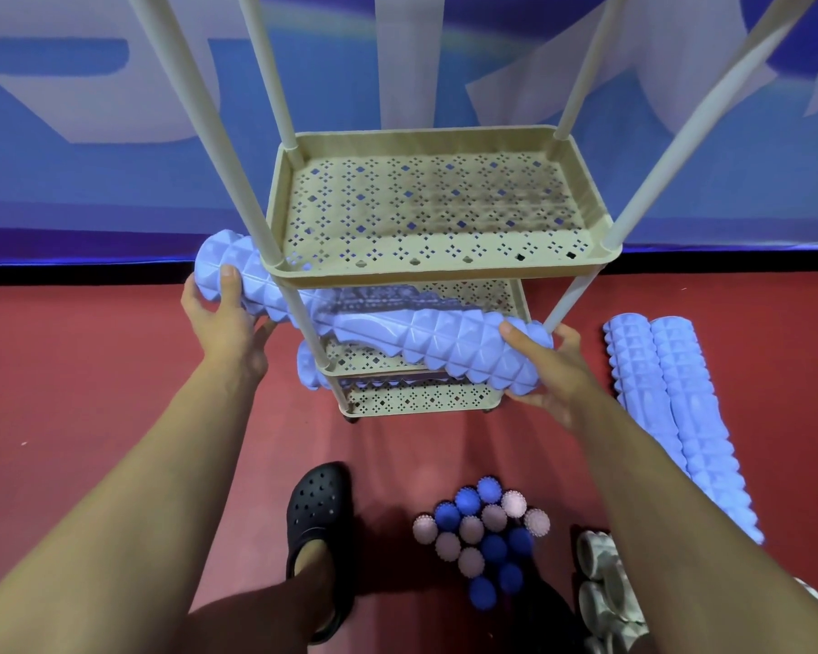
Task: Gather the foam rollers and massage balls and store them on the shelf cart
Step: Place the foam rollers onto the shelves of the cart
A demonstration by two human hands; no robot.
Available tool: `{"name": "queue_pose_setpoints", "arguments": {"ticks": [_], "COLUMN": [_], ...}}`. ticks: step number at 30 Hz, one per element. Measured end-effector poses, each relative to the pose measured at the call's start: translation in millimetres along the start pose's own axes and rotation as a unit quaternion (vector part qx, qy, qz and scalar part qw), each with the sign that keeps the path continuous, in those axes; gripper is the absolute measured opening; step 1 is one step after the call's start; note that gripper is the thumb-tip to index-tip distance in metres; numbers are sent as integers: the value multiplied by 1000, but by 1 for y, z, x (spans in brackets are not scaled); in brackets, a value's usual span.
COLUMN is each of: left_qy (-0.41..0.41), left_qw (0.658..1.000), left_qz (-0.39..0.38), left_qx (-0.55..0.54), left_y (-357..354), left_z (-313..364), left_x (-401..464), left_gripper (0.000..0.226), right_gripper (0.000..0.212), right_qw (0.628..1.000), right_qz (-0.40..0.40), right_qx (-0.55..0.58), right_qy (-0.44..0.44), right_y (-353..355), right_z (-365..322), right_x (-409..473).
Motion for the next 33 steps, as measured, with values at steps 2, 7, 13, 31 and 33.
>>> {"name": "queue_pose_setpoints", "arguments": {"ticks": [2, 7, 13, 31, 33], "left_qy": [-11, -37, -17, 39, 47], "left_qw": [1000, 999, 999, 996, 992], "left_qz": [4, 27, 24, -74, -98], "left_qx": [-6, -18, -21, 41, 66], "left_y": [-4, -10, 2, 10, 5], "left_z": [5, 23, 11, -21, -27], "left_x": [-2, 1, 6, -22, -26], "left_gripper": [37, 58, 43, 45, 38], "right_gripper": [75, 79, 86, 84, 91], "right_qw": [1000, 999, 997, 983, 981], "right_qz": [7, 18, 60, 51, 65], "right_qx": [1, 30, -3, 103, 83], "right_qy": [0, -2, 51, 145, 164], "right_y": [0, -10, -4, 16, 25], "right_z": [-1, -4, -11, -41, -43], "right_x": [1, 5, 14, 25, 29]}}
Point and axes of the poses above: each hand's wrist, its own x-axis towards the middle knuckle, its own y-axis out of the back of the hand, z = x × y, the point moved 9 cm from there along x, towards the middle knuckle, and after that the axes turned 11 degrees about z, right-handed, at the moved point
